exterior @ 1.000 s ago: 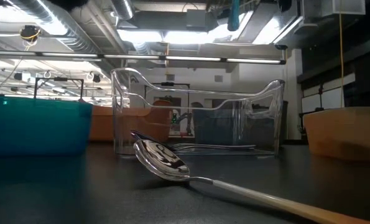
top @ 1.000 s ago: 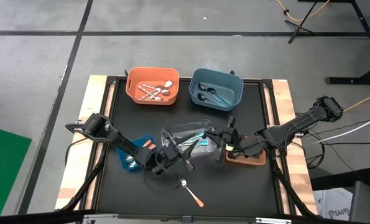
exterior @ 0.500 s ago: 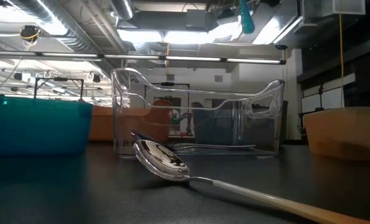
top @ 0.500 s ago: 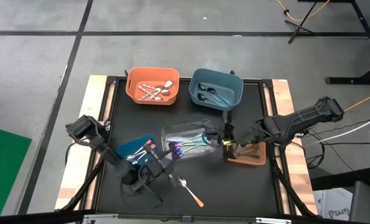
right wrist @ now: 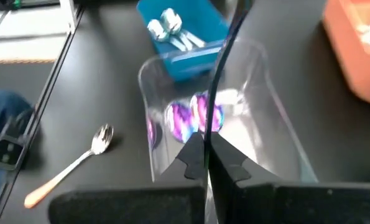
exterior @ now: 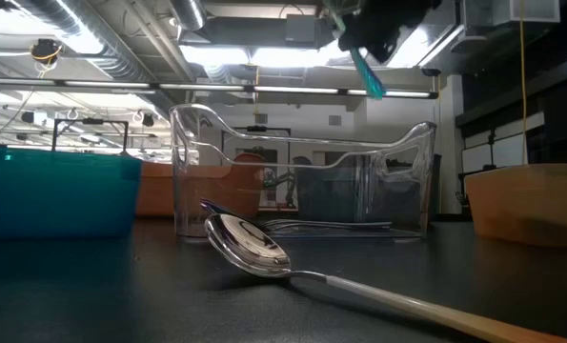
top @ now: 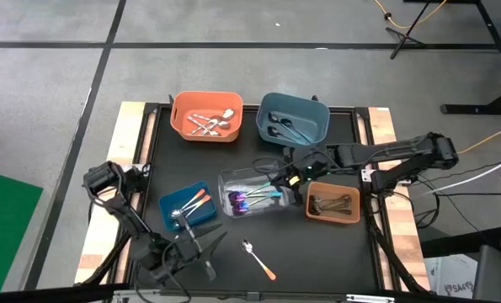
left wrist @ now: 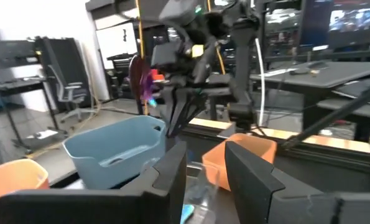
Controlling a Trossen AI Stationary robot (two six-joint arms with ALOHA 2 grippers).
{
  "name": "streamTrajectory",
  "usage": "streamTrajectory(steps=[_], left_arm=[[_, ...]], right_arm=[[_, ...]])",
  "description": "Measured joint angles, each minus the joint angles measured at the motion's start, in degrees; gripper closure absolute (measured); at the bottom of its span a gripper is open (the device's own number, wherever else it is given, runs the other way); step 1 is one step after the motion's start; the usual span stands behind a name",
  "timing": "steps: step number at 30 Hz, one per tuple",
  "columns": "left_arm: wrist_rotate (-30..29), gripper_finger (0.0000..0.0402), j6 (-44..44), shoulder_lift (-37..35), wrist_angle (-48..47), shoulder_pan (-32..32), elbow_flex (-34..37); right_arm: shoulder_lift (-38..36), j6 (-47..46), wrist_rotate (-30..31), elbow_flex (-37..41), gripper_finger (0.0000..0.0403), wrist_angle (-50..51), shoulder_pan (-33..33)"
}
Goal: Sort silverware by color (type)
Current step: Put the purple spoon into the transparent bin
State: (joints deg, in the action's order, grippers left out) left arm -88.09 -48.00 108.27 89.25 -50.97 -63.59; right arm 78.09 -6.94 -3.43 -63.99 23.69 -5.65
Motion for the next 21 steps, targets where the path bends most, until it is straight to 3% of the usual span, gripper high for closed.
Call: streamTrajectory(steps=[7,21], left_arm=[[-1.52,0.0299,2.94,0.00,-0.04,-2.51,0.00],[-1.94,0.0299,4.14,0.00,-0.07,-2.42,0.00]], right_arm=[[6.86,4.57,-5.16,0.00,0.0403,0.14,2.81],[20.31,9.39,-5.40,0.00,0.0403,-2.86,3.47]])
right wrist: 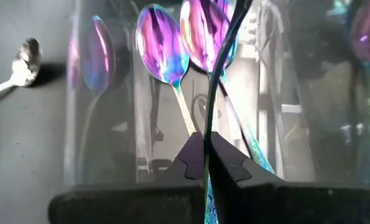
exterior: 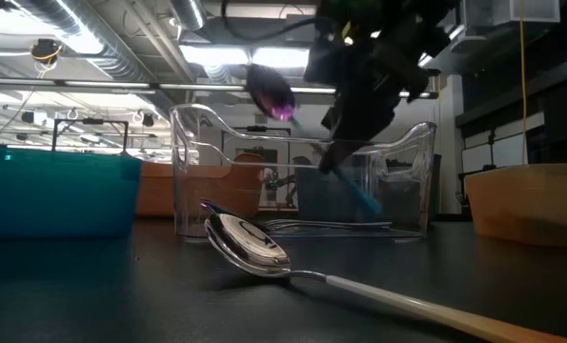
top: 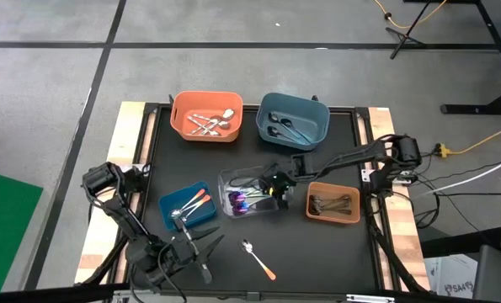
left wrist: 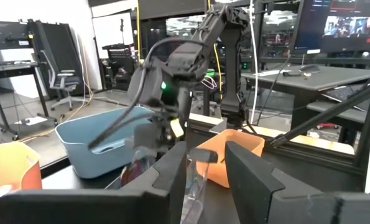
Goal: Sort silverware by color (type)
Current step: Put the purple spoon into the transparent bin
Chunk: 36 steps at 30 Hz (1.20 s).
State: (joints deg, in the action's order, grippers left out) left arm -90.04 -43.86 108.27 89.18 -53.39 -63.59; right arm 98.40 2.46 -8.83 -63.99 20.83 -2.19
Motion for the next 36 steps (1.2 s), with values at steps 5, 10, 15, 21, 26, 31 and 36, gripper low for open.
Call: streamTrajectory(steps=[5,10,15,21,26,31,36], left_arm=[[0.02,0.0299,0.00,0.00,0.00,0.00,0.00],[0.02,0.0299,0.00,0.00,-0.01,0.00,-0.02],[0.02,0.0299,-0.02,0.00,-0.01,0.00,-0.04],[0.06,0.0299,0.24,0.00,-0.04,0.00,-0.07],[0.03,0.0298,0.28,0.02,-0.08,0.00,-0.07],[0.02,0.0299,0.28,0.02,-0.10,0.00,-0.07],[0.02,0.0298,0.31,0.02,-0.14,0.00,-0.07]], right_arm=[[2.61,0.94,0.16,0.00,0.0403,-1.14,-0.03],[3.89,1.14,2.02,0.00,0.0403,-1.53,-0.03],[4.65,2.45,4.28,-0.04,0.0403,-1.39,0.00],[6.17,2.47,4.25,-0.04,0.0403,-2.83,0.05],[6.24,2.51,4.38,-0.02,0.0403,-4.14,0.05],[6.24,2.48,5.67,0.00,0.0400,-4.58,0.01],[6.24,2.43,6.67,0.00,0.0380,-4.60,0.01]])
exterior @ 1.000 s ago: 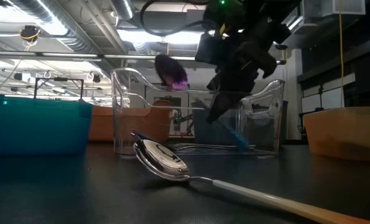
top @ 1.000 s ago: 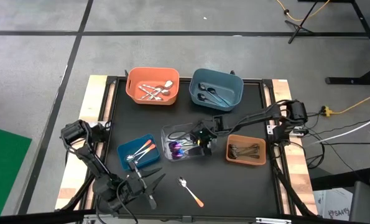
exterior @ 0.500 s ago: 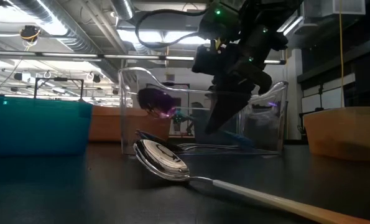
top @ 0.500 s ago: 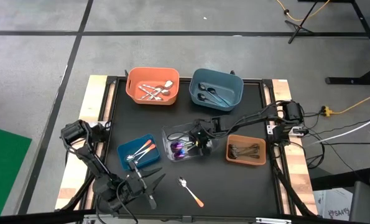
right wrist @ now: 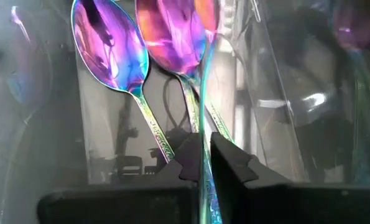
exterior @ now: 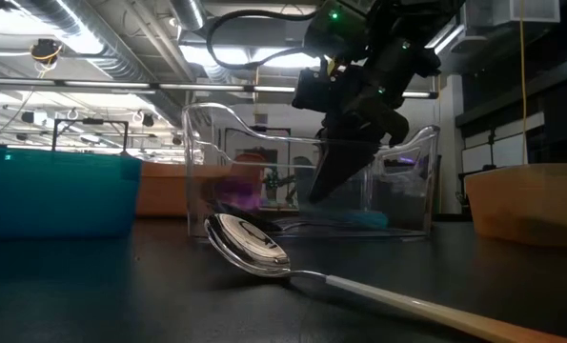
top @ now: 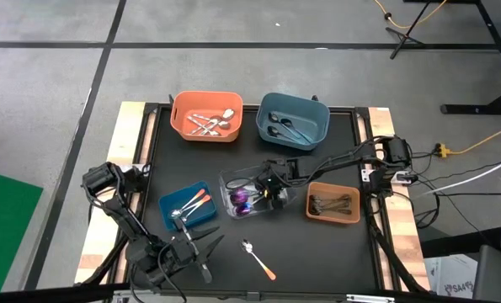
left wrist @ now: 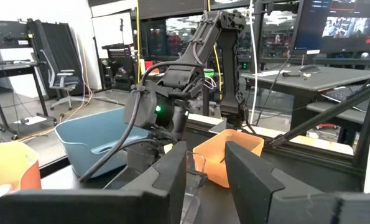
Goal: Sort silverware by color (type)
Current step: Put the purple spoon into the transparent bin, then put the orange spoon into the blue bin
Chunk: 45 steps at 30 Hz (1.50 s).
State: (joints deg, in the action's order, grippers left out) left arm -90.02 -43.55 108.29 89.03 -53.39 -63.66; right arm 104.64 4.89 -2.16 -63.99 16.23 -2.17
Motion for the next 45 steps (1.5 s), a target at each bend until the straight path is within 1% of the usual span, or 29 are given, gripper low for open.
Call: streamTrajectory(steps=[8,12,29,33,41,45], left_arm=[[0.02,0.0298,0.04,0.00,-0.02,0.00,0.00],[0.02,0.0298,0.04,0.00,-0.02,0.00,0.00],[0.02,0.0298,0.09,0.00,-0.03,0.00,0.00],[0.02,0.0298,0.09,0.00,-0.02,0.00,0.00],[0.02,0.0298,-0.38,0.01,-0.11,0.00,0.00],[0.20,0.0298,-0.48,0.02,-1.33,0.00,0.00]], right_arm=[[0.00,-0.03,0.05,0.00,0.0332,0.05,-0.04],[0.00,-0.03,0.05,0.00,0.0317,0.08,-0.04],[-0.02,0.02,0.11,-0.52,0.0313,0.97,-0.04],[-0.02,0.00,0.12,-3.68,0.0313,4.10,-0.04],[-0.02,-0.17,0.09,-14.28,0.0313,16.77,-0.05],[-0.02,-4.21,0.07,-19.94,0.0313,21.97,-0.09]])
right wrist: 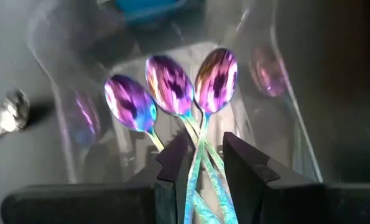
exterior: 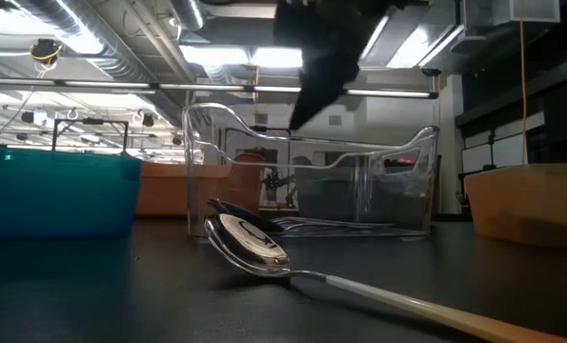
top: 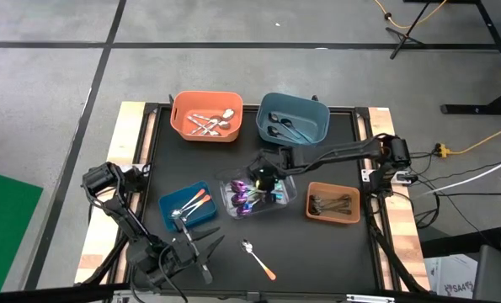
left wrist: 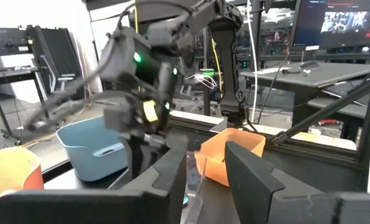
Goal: Sort silverware by color (type)
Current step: Put the orange spoon into the blue bin
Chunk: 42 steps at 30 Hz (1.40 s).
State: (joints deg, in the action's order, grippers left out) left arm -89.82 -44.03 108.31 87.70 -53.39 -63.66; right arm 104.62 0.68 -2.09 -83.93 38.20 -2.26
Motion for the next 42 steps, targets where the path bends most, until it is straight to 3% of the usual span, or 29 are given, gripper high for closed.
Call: streamTrajectory(steps=[9,22,36,42], left_arm=[[2.08,0.0298,0.06,0.00,-0.24,0.08,0.02],[4.44,0.0298,-0.03,0.00,-0.24,0.24,0.02],[9.98,0.0298,-2.59,-0.13,-0.22,3.38,0.02],[9.93,0.0298,-6.78,-4.01,-0.18,5.06,0.08]], right_arm=[[-0.02,-10.68,-3.05,-8.16,0.0313,1.84,-1.99],[-0.07,-17.23,-3.32,-9.24,0.0313,-0.85,-14.66],[0.24,-28.47,11.76,-9.24,0.0313,-4.08,-26.31],[0.24,-36.53,18.86,-9.24,0.0313,-4.48,-29.96]])
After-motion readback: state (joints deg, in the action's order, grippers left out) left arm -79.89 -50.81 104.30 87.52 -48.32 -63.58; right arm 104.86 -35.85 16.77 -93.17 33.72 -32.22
